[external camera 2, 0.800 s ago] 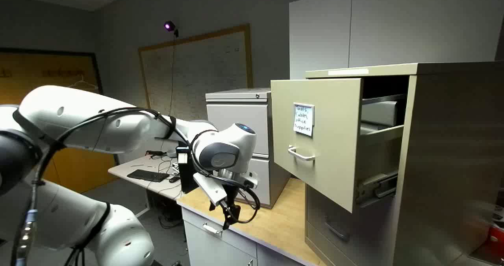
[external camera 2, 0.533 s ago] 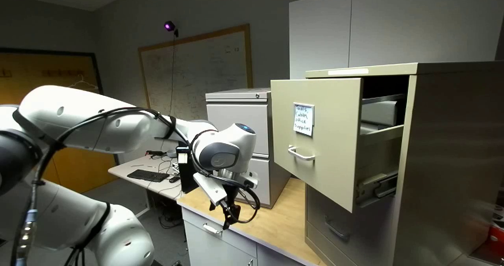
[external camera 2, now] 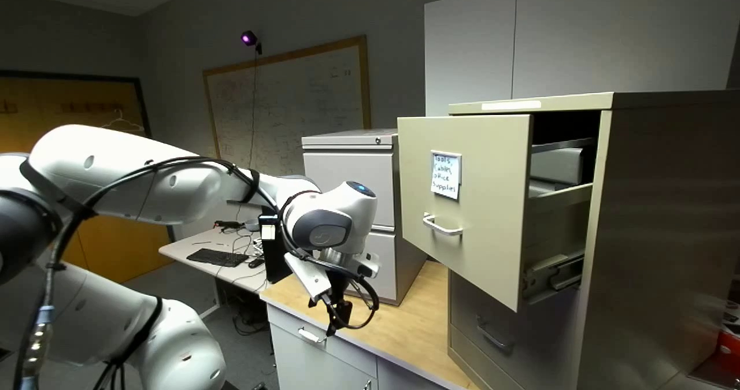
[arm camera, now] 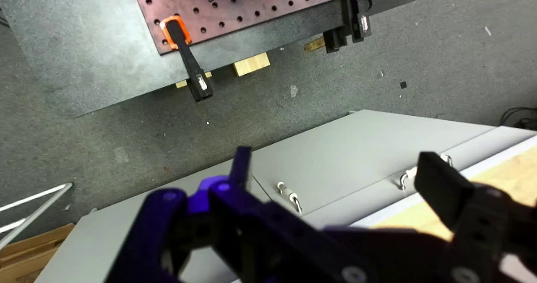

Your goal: Close the top drawer of the file cabinet

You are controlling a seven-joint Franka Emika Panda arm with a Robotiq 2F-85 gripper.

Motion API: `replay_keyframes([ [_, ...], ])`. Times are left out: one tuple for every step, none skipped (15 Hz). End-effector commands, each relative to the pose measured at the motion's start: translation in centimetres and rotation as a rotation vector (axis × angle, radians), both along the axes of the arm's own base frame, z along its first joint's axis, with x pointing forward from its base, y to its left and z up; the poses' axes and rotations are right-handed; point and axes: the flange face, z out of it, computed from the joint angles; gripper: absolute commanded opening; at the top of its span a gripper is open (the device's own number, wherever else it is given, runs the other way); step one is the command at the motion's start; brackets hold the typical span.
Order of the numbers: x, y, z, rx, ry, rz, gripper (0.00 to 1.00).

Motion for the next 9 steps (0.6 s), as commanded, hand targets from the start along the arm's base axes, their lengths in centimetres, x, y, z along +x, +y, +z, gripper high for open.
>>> replay_keyframes([
  [0.5,0.1,0.6,-0.002,-0.009,-0.123,1.00],
  [0.6,0.0,1.1,-0.012,-0.024,-0.166,1.00],
  [0.8,-0.2,1.5,-0.020,-0.043,-0.211,1.00],
  [0.9,-0.3,2.1,-0.037,-0.072,-0.258,0.98],
  [1.1,-0.4,2.5,-0.054,-0.095,-0.295,0.88],
  [1.1,-0.6,3.2,-0.075,-0.136,-0.336,0.73],
  [1.1,-0.7,3.9,-0.095,-0.170,-0.369,0.70],
  [1.1,-0.8,4.7,-0.119,-0.211,-0.398,0.61],
  [1.1,-0.9,5.4,-0.144,-0.249,-0.427,0.54],
])
